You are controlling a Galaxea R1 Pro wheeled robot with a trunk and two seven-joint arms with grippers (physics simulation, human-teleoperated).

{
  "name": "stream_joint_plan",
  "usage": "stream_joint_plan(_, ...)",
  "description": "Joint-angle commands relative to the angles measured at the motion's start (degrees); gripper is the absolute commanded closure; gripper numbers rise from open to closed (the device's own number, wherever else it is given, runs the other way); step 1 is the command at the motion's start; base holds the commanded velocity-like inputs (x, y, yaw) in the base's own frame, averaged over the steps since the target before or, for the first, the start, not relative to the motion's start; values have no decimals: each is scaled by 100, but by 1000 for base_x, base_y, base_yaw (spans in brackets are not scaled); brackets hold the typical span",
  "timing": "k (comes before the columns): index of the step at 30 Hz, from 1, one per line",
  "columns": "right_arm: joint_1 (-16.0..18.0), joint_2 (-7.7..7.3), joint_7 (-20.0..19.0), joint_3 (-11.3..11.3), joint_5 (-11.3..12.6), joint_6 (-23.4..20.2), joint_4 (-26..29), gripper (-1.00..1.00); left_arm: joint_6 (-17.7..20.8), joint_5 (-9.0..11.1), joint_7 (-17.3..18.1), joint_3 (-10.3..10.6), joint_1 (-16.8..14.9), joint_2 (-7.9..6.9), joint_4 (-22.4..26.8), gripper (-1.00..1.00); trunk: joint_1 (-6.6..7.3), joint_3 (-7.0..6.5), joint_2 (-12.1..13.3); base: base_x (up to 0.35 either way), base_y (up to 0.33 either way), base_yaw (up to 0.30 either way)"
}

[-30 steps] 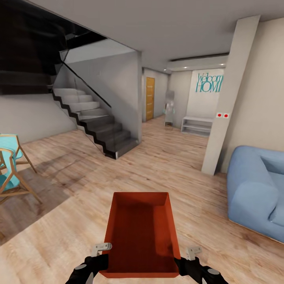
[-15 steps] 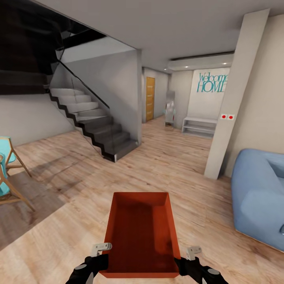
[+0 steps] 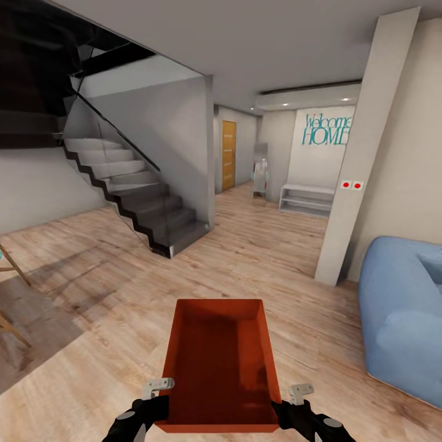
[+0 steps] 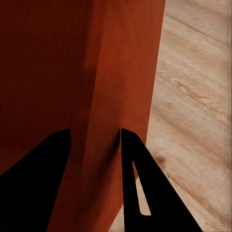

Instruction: Move the two storage containers from the living room to the garage. In the garage, place one container on the floor and stack the other container on top of it (either order is fine).

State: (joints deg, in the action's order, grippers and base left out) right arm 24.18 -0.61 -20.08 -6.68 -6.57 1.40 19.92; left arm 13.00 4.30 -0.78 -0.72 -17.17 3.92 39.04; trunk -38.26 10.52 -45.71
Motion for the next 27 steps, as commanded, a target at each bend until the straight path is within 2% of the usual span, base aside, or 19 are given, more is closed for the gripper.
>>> stream_joint_plan(1, -1, 87, -57, 26, -90, 10, -14, 100, 36, 9, -26, -34, -6, 30, 25, 100, -5, 8, -7, 327, -137, -19)
stream_joint_plan(27, -1, 87, -41, 26, -90, 10, -14, 100, 36, 9, -25, -34, -6, 30, 25, 100, -5, 6, -7, 327, -128, -1)
